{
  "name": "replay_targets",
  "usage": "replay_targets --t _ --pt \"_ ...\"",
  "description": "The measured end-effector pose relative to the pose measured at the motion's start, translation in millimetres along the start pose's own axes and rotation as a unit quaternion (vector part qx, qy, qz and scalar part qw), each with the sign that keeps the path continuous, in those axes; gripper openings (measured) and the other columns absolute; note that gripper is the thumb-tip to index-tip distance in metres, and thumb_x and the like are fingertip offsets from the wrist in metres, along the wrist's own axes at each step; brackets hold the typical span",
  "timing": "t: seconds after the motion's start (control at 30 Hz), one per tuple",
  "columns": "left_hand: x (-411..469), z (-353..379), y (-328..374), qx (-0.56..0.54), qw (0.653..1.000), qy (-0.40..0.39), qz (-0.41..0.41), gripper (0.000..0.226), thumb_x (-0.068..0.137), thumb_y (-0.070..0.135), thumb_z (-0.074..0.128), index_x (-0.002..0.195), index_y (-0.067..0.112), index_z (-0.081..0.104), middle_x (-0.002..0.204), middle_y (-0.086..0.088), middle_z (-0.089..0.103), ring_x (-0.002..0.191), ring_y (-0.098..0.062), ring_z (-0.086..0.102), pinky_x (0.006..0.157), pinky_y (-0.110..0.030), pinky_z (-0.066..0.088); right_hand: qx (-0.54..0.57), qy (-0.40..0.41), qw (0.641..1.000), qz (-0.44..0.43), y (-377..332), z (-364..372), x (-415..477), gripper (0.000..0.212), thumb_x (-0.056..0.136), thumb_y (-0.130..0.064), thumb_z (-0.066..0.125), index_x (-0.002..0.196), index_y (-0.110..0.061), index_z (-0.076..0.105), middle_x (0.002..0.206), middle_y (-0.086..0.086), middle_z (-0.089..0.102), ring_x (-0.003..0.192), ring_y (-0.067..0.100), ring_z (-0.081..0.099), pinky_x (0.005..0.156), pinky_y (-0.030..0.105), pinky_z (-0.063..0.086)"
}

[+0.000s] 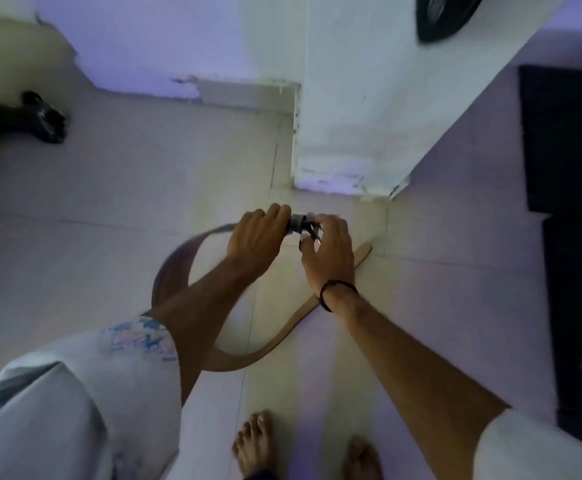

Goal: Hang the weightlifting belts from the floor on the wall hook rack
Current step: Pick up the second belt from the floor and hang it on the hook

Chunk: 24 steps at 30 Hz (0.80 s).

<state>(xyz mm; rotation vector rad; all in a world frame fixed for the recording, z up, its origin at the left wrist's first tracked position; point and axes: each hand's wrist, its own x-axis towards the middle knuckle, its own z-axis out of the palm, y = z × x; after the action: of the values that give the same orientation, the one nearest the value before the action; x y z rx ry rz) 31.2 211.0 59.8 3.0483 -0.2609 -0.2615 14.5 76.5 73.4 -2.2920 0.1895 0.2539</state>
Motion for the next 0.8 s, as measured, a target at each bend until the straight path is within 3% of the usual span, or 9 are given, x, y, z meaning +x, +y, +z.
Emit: replay_targets --t 0.07,0.13,0.23,0.37,0.47,0.53,0.63,0.7,0.8 --pt "-5 -62 7 -0.088 0.992 0.033 -0.082 0.017 0.104 0.029 0.044 0.104 0.012 0.045 0.099 -0.009 0.059 0.081 -0.034 0.061 0.063 -0.044 0.043 0.054 0.062 0.997 -0.006 -54 -36 -3 0.047 0.087 -0.024 0.062 0.13 -0.012 0.048 0.138 0.007 0.045 0.124 0.022 0.044 0.098 0.035 0.046" --pt "-12 -130 14 -0.173 0.968 0.081 -0.162 0.024 0.105 0.036 0.04 0.097 0.013 0.039 0.098 -0.012 0.057 0.08 -0.041 0.058 0.059 -0.044 0.039 0.143 0.087 0.985 0.042 -115 -78 -9 0.06 0.084 -0.034 0.068 0.136 -0.015 0.044 0.14 0.005 0.045 0.126 0.017 0.044 0.101 0.031 0.043" --pt "-27 -260 28 -0.245 0.935 0.172 -0.189 0.024 0.104 0.032 0.042 0.094 0.011 0.04 0.098 -0.015 0.057 0.08 -0.047 0.058 0.058 -0.043 0.036 0.244 0.05 0.965 0.079 -219 -161 -27 0.053 0.078 -0.052 0.07 0.121 -0.025 0.056 0.114 -0.005 0.066 0.107 0.014 0.062 0.093 0.033 0.051" --pt "-41 -439 49 -0.297 0.906 0.273 -0.128 0.015 0.099 0.023 0.047 0.097 0.008 0.046 0.096 -0.011 0.06 0.08 -0.044 0.061 0.062 -0.049 0.049 0.294 0.063 0.954 0.006 -355 -277 -58 0.046 0.071 -0.063 0.07 0.106 -0.035 0.061 0.081 -0.015 0.071 0.079 -0.004 0.067 0.078 0.024 0.054" --pt "-52 -572 66 -0.324 0.887 0.315 -0.099 0.008 0.096 0.023 0.051 0.096 0.018 0.044 0.098 0.0 0.064 0.081 -0.033 0.066 0.067 -0.05 0.054 0.303 0.109 0.944 -0.077 -450 -375 -87 0.032 0.077 -0.051 0.071 0.1 -0.03 0.065 0.079 -0.016 0.071 0.066 -0.015 0.063 0.062 0.009 0.049" --pt "-64 -656 80 -0.339 0.877 0.338 -0.046 0.009 0.092 0.022 0.054 0.098 0.022 0.047 0.102 0.006 0.066 0.083 -0.025 0.068 0.068 -0.048 0.056 0.276 0.152 0.939 -0.136 -503 -441 -110 0.023 0.082 -0.04 0.07 0.096 -0.022 0.068 0.076 -0.014 0.071 0.065 -0.009 0.064 0.057 0.004 0.044" --pt "-92 -768 106 -0.324 0.868 0.373 0.049 0.018 0.091 0.03 0.055 0.107 0.023 0.054 0.111 0.01 0.065 0.086 -0.013 0.069 0.074 -0.041 0.057 0.263 0.214 0.92 -0.195 -567 -536 -141 0.013 0.085 -0.031 0.064 0.084 -0.018 0.066 0.075 -0.006 0.071 0.071 0.01 0.066 0.059 0.015 0.045" --pt "-112 -830 121 -0.335 0.856 0.378 0.107 0.023 0.092 0.038 0.047 0.11 0.028 0.057 0.114 0.014 0.065 0.086 -0.009 0.069 0.077 -0.039 0.057 0.279 0.233 0.905 -0.222 -599 -592 -160 0.014 0.086 -0.029 0.059 0.075 -0.02 0.061 0.067 -0.006 0.068 0.064 0.007 0.063 0.059 0.023 0.046" --pt "-125 -896 132 -0.434 0.804 0.387 0.126 0.018 0.095 0.035 0.049 0.111 0.031 0.056 0.109 0.014 0.066 0.09 -0.01 0.069 0.078 -0.042 0.058 0.285 0.218 0.896 -0.262 -635 -652 -187 0.018 0.086 -0.026 0.057 0.07 -0.02 0.056 0.059 -0.008 0.056 0.053 0.004 0.05 0.059 0.026 0.042"
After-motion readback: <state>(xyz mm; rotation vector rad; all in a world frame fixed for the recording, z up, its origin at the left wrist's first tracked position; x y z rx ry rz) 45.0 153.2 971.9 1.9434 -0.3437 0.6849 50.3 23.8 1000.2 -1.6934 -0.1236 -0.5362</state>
